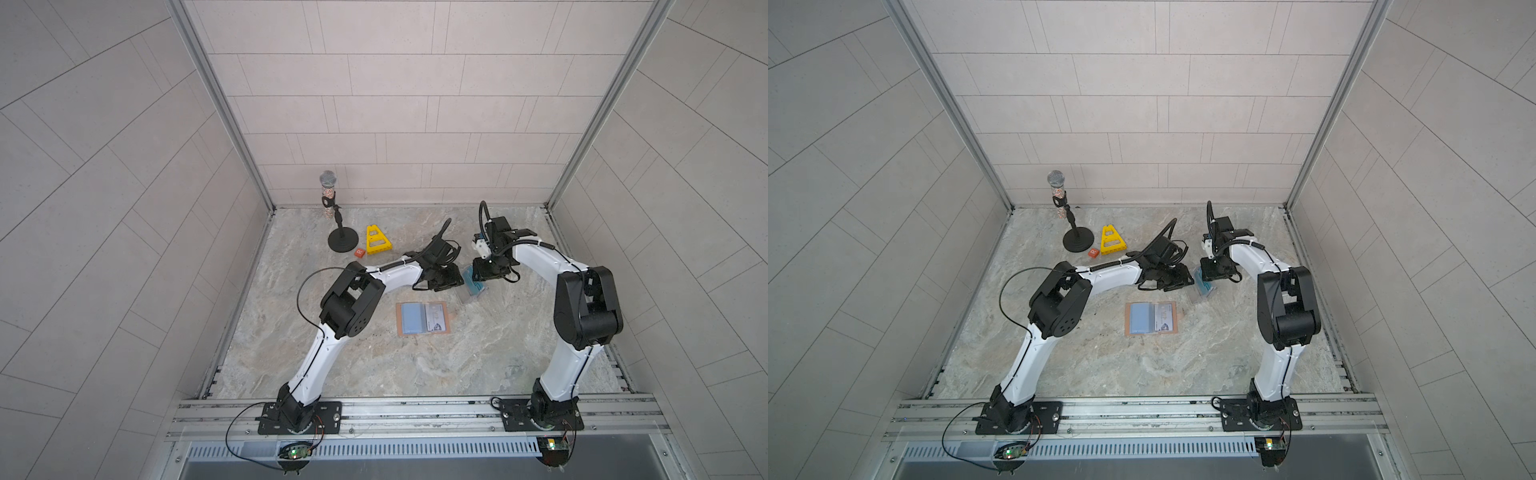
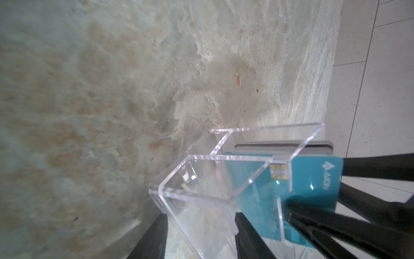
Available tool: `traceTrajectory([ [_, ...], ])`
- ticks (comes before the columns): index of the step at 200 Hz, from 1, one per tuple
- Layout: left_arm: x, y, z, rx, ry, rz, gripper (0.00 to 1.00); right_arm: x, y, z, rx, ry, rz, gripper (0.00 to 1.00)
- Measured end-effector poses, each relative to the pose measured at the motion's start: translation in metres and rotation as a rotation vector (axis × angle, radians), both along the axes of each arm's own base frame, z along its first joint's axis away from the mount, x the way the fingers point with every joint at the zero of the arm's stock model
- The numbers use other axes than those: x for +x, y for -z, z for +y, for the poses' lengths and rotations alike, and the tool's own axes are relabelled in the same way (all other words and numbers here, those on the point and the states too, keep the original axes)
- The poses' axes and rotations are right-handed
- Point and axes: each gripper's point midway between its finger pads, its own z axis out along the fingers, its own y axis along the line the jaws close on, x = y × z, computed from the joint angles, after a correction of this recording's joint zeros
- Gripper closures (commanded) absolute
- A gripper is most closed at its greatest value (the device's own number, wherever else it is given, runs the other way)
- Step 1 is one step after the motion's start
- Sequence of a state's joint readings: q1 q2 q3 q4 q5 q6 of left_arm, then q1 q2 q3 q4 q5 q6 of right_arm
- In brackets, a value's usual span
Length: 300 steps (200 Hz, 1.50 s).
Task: Insert credit cards into a card holder
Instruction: Pick up the credit card from the storage box.
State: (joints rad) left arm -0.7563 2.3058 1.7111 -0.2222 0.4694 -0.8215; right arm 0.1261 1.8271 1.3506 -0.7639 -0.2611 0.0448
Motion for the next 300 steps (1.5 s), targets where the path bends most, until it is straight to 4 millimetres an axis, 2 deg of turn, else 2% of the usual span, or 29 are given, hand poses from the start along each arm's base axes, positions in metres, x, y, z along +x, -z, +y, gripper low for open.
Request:
traceTrajectory([
  [75, 0.001, 0.002, 0.0, -0.004, 0.0, -0.007, 0.52, -0.001, -0.005, 0.0, -0.008, -0.003, -0.001, 0.61],
  [164, 0.002, 0.002, -0.001, -0.01, 0.0, -0.014, 0.52, -0.002, -0.018, 0.0, -0.019, -0.005, -0.025, 0.71],
  [300, 0.002, 0.002, -0.002, -0.019, 0.001, -0.019, 0.52, -0.004, -0.036, 0.006, 0.014, -0.013, -0.051, 1.0],
])
